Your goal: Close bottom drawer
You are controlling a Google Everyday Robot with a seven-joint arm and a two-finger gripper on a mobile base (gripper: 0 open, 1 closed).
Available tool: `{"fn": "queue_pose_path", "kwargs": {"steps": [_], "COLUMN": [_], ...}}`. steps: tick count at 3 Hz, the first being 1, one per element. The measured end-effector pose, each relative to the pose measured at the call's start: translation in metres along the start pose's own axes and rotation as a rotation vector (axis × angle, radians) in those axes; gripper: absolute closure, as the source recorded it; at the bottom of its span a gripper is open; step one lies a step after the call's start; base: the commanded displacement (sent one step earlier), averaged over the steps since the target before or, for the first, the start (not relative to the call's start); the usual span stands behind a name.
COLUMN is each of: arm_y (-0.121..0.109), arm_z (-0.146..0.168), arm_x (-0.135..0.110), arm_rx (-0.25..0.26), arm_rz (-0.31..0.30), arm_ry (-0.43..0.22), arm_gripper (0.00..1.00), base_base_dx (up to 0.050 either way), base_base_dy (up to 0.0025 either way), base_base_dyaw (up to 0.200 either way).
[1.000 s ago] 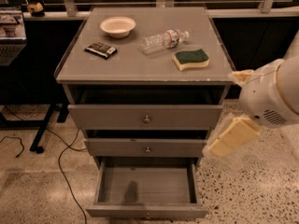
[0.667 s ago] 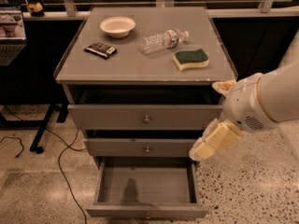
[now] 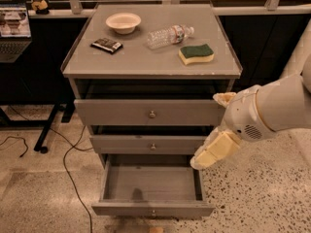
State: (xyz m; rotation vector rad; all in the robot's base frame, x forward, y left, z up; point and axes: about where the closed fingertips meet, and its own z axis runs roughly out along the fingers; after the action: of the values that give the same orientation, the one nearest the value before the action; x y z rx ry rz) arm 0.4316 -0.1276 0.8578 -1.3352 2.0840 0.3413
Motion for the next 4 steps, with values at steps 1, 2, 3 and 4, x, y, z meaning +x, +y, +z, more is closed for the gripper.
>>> {"fn": "queue_pose_path", "kwargs": {"steps": [1, 2, 3, 4], "arm_y": [0.000, 0.008, 0.019, 0.028], "arm_z": [0.000, 0.010, 0.045, 0.085], "arm_x": [0.000, 0.010, 0.034, 0.067], "arm_rx": [0.000, -0.010, -0.034, -0.072], "arm_rz": [0.000, 0.032, 0.084, 0.155], "arm_ry": [0.000, 0.000, -0.009, -0.008], "arm_gripper": [0.00, 0.00, 0.00, 0.19], "base_base_dx": [0.000, 0.000, 0.000, 0.000], "base_base_dy": [0.00000, 0.00000, 0.00000, 0.00000], "base_base_dyaw": [0.000, 0.000, 0.000, 0.000]}}
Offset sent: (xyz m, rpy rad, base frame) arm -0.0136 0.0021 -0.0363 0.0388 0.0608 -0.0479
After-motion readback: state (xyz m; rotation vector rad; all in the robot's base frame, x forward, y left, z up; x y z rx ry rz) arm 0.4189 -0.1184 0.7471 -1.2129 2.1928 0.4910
